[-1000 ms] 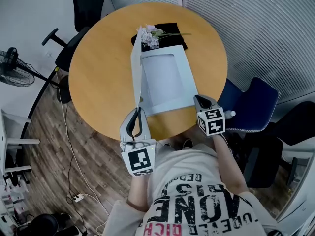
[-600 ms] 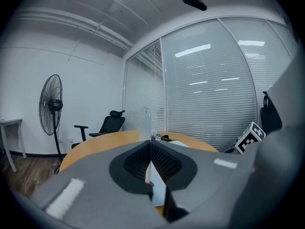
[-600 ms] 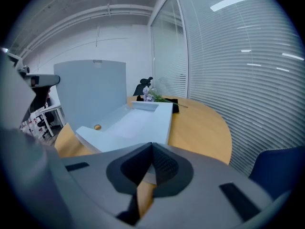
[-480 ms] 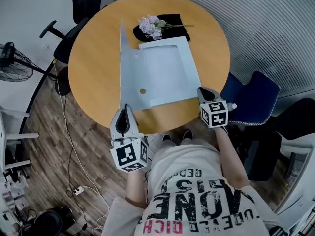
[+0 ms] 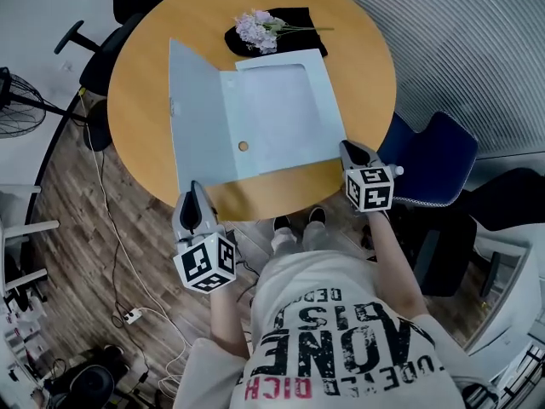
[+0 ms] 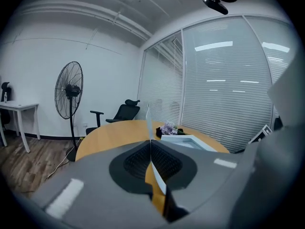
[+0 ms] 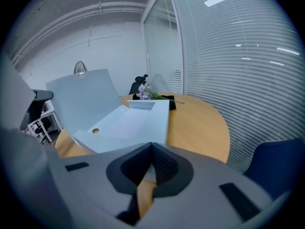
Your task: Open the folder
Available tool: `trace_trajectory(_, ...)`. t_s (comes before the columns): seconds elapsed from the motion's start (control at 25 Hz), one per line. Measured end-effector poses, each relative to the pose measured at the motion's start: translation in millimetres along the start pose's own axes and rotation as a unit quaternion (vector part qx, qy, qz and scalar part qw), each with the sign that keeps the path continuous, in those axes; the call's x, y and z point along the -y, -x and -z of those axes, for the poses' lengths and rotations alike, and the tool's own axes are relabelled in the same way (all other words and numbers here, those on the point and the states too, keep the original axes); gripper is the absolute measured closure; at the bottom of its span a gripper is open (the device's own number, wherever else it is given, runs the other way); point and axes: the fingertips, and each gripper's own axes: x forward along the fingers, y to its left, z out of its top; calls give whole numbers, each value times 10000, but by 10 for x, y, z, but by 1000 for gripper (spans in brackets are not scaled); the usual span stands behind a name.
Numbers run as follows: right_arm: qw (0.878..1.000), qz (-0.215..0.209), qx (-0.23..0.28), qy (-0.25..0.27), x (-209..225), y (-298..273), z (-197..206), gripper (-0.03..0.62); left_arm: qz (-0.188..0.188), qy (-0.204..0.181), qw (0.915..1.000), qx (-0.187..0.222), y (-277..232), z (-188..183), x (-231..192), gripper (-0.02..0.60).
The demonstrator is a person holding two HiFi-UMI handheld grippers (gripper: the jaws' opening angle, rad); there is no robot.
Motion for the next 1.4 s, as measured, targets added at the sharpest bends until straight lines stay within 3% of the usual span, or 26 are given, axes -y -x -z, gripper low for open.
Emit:
trace_trajectory(0.36, 9999, 85, 68, -127, 7, -6, -7, 582, -277, 112, 9992, -271, -37, 208, -366, 560)
trace_trajectory(0.92, 9999, 22, 37, -116, 12, -4, 8, 582, -736, 642, 9932, -626, -153, 620, -923, 528)
trace_trajectory(1.4, 9999, -73, 53, -141, 30, -15, 9, 582, -974, 713, 9888, -882, -255, 885, -1138, 509)
